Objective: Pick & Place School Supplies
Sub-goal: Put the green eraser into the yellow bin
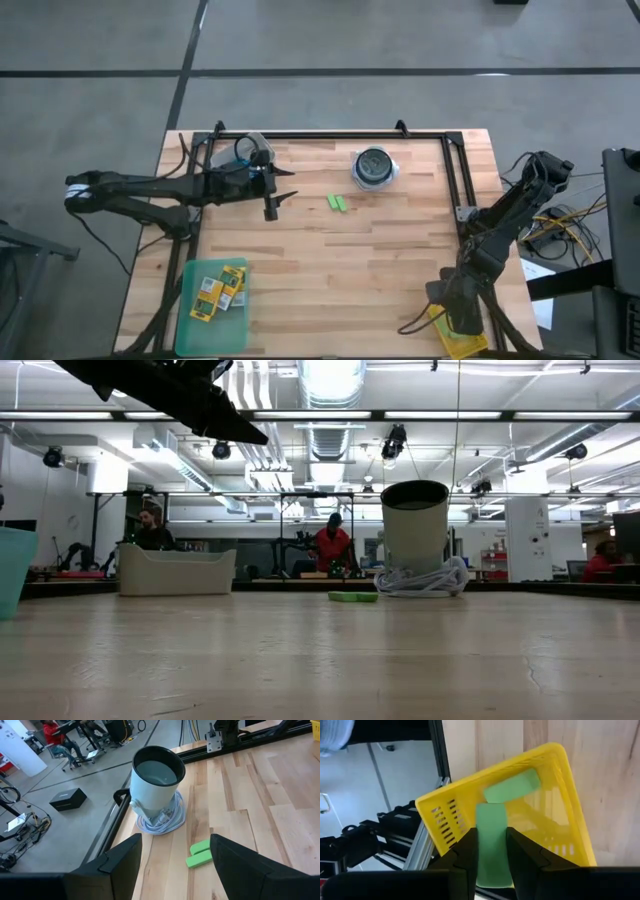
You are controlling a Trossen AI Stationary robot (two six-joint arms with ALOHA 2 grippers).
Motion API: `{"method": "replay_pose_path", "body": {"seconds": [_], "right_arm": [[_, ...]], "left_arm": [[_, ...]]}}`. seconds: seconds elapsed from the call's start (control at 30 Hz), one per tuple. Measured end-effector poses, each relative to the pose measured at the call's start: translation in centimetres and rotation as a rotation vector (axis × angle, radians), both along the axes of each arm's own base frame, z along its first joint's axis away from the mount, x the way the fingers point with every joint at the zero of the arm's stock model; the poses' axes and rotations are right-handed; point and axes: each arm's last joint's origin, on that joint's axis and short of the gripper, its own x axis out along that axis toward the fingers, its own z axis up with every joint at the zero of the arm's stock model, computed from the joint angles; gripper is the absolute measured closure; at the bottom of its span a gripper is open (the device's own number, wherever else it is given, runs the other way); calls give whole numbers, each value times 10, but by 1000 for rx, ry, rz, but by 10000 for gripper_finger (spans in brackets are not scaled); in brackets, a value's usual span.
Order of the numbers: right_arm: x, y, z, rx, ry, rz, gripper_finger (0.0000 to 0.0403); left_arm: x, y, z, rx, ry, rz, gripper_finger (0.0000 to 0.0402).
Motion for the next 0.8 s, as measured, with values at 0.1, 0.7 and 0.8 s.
{"method": "replay_pose_path", "body": {"seconds": [0.1,0.7,0.8], "right_arm": [[-2,-2,-6,-8,11,-9,323],[-10,-12,-28,-64,87,-28,291],[-11,-13,-30,-69,92,-30,285]], "left_arm": [[0,0,0,0,0,0,161],[0,0,0,0,0,0,161],[0,0,0,0,0,0,161]]}}
